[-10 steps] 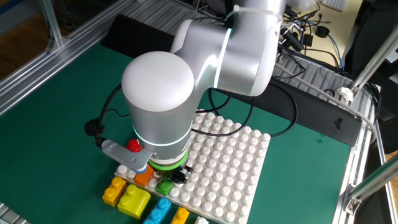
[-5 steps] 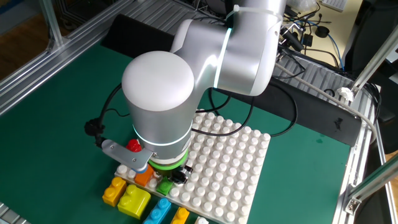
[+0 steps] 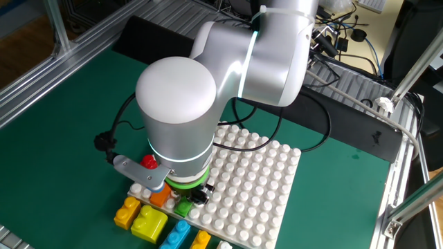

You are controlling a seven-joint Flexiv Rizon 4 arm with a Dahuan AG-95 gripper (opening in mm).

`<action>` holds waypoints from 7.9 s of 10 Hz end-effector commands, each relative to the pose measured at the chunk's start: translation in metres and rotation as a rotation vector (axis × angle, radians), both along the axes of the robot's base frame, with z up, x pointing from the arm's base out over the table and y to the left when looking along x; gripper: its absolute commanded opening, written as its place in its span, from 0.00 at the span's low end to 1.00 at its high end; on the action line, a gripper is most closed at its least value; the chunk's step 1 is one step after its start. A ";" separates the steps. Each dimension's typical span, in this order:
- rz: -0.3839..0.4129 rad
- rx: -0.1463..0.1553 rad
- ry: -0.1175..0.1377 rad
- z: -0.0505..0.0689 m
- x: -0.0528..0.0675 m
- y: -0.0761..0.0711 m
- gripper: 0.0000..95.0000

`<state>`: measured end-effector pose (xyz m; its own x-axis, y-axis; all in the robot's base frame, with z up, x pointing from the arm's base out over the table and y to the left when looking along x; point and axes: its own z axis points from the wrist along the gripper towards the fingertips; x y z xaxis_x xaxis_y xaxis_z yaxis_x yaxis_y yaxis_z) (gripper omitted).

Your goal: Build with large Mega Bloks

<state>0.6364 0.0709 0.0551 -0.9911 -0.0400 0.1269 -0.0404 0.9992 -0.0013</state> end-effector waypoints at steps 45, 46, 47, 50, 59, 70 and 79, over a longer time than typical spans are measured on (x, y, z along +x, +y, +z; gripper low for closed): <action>0.052 -0.052 -0.046 -0.003 -0.001 -0.011 0.80; 0.050 -0.049 -0.044 0.000 -0.001 -0.011 0.80; 0.053 -0.050 -0.042 0.005 -0.002 -0.012 0.80; 0.060 -0.043 -0.016 0.012 0.006 -0.014 0.00; 0.056 -0.044 -0.019 0.002 0.008 -0.013 0.00; 0.103 -0.062 -0.014 0.047 0.007 -0.058 0.00; 0.201 -0.070 -0.009 0.043 -0.006 -0.128 0.00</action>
